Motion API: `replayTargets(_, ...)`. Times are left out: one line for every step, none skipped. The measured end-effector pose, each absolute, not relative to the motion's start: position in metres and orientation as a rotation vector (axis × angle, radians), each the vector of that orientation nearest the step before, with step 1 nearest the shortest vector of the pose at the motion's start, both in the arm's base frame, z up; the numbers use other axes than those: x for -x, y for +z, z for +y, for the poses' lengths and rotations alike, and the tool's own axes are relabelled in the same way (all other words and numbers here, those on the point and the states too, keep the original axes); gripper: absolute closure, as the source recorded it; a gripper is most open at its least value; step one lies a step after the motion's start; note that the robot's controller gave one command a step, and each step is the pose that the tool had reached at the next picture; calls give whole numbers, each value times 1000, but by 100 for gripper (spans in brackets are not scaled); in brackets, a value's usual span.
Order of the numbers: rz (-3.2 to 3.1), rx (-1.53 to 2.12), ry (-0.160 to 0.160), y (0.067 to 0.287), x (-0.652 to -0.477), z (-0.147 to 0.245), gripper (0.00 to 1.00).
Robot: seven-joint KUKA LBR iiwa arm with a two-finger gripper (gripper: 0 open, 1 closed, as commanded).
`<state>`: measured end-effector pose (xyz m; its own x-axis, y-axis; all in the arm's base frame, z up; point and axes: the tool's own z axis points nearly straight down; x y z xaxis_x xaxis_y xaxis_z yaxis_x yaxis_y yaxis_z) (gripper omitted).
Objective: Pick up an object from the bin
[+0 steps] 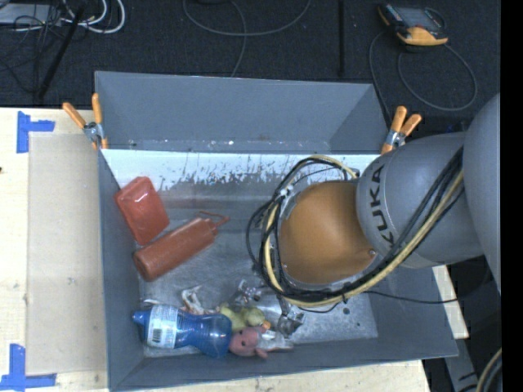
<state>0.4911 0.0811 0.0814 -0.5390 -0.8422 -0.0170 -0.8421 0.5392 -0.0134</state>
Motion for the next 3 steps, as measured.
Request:
replayTargets(2537, 1821, -11, 111, -476, 100, 100)
replayTargets(2536, 1821, -11, 111, -476, 101, 100)
replayTargets(2541, 1855, 6, 161, -499, 102, 100)
